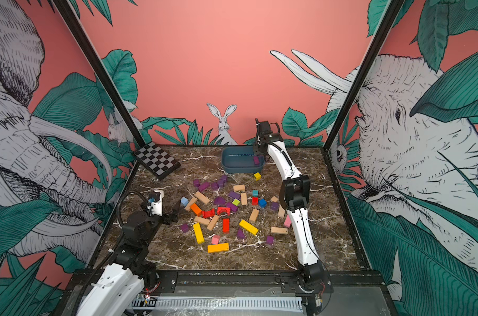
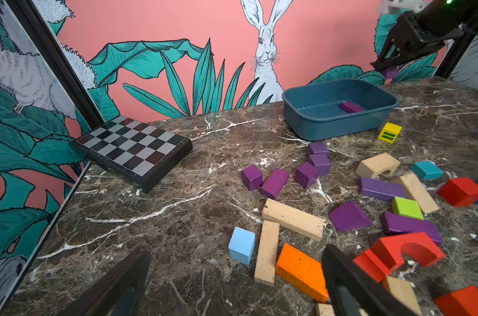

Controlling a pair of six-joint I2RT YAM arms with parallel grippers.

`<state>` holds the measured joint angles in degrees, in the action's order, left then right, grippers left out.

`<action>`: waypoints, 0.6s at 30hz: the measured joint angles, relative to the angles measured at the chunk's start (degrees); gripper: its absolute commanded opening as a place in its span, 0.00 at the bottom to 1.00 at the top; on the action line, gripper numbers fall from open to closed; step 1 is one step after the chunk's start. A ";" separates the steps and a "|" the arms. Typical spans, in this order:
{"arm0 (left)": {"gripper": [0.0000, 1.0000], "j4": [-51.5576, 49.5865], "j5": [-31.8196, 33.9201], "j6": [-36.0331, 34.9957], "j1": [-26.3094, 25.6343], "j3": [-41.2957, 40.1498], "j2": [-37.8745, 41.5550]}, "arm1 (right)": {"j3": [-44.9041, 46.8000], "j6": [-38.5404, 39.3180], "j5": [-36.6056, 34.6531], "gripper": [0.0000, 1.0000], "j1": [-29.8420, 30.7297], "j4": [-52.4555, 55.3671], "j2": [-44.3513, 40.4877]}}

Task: Pick purple bricks into the storage bin
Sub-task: Place the building block in the storage box.

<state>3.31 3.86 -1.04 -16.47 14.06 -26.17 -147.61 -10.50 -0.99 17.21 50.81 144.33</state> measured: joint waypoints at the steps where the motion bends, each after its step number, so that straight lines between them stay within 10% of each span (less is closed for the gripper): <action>1: 0.99 -0.02 -0.02 0.00 0.00 0.00 -0.11 | 0.00 0.00 0.22 0.03 0.20 -0.20 0.31; 18: 0.99 -0.04 -0.11 0.00 0.00 0.00 0.33 | -6.40 -2.36 -0.48 0.01 1.03 -8.79 11.76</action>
<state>3.27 3.75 -1.04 -16.47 14.06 -25.85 -154.01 -12.86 -1.48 18.24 42.02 156.09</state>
